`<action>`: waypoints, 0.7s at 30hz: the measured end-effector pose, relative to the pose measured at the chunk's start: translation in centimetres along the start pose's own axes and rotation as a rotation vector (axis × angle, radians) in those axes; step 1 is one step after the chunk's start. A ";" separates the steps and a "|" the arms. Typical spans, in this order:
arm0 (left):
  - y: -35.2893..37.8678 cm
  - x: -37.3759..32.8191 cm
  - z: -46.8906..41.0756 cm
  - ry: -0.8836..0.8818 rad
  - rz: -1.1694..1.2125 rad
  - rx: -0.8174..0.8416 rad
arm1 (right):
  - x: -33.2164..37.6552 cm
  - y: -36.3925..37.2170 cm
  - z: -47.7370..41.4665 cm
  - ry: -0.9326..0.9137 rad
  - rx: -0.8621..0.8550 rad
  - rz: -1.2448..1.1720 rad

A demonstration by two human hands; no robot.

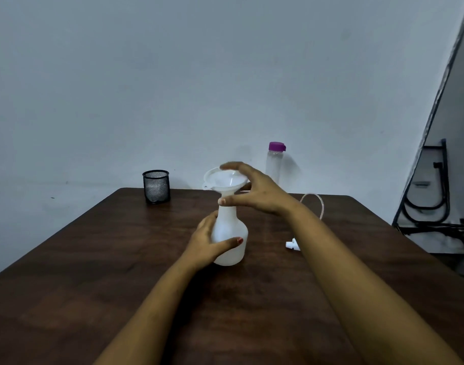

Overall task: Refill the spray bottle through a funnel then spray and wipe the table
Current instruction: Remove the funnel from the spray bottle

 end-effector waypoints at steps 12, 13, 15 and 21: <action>-0.3 0.8 0.1 0.003 -0.031 0.004 | 0.3 -0.9 0.0 0.088 -0.248 0.049; -0.3 0.8 0.1 0.004 -0.037 0.005 | 0.2 -1.0 0.0 0.094 -0.256 0.047; -0.4 0.8 0.2 0.004 -0.047 0.011 | 0.1 -1.0 -0.1 0.095 -0.253 0.060; -0.4 0.9 0.1 -0.014 -0.062 0.024 | 0.1 -1.7 0.0 0.050 -0.277 0.042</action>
Point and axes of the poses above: each hand's wrist, its own z-axis away from the middle knuckle, its own y-axis out of the palm, x = y × z, the point moved 1 cm from there along -z, towards the middle knuckle, and after that the axes turned 14 degrees about x, right-handed, at the moved point
